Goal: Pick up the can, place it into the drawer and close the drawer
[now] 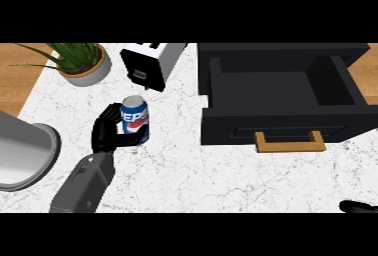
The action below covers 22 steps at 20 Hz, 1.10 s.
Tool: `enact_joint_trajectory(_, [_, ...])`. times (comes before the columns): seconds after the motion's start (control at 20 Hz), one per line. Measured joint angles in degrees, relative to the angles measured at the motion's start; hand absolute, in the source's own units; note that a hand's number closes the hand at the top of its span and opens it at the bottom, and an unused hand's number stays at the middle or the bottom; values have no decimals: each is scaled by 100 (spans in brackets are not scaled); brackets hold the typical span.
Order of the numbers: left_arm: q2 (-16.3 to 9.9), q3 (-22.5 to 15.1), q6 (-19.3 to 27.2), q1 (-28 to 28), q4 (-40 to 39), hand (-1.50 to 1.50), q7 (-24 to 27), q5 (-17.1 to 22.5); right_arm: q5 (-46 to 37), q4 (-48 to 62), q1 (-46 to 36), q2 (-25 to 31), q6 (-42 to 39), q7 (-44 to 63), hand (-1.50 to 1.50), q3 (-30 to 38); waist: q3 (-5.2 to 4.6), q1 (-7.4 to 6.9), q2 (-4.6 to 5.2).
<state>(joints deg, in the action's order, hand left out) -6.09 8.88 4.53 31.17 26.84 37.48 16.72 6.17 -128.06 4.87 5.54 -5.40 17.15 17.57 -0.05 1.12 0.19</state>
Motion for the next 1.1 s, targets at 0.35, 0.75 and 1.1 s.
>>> enact_joint_trajectory(0.35, [217, -445, -197, 610, 263, 150, -696, -281, -59, -179, 156, -36, -8, -38, -150, 42, 5, -50, -22])
enact_joint_trajectory(0.75, [415, -916, 200, 1000, 1660, 150, -2102, -474, -323, -287, 89, -120, 145, 131, -150, -100, 9, -124, -44])
enact_joint_trajectory(1.1, [530, -1181, 738, 1595, 2813, 150, -3549, -498, -203, -293, 76, -56, 99, 153, -150, 19, 8, -108, -45])
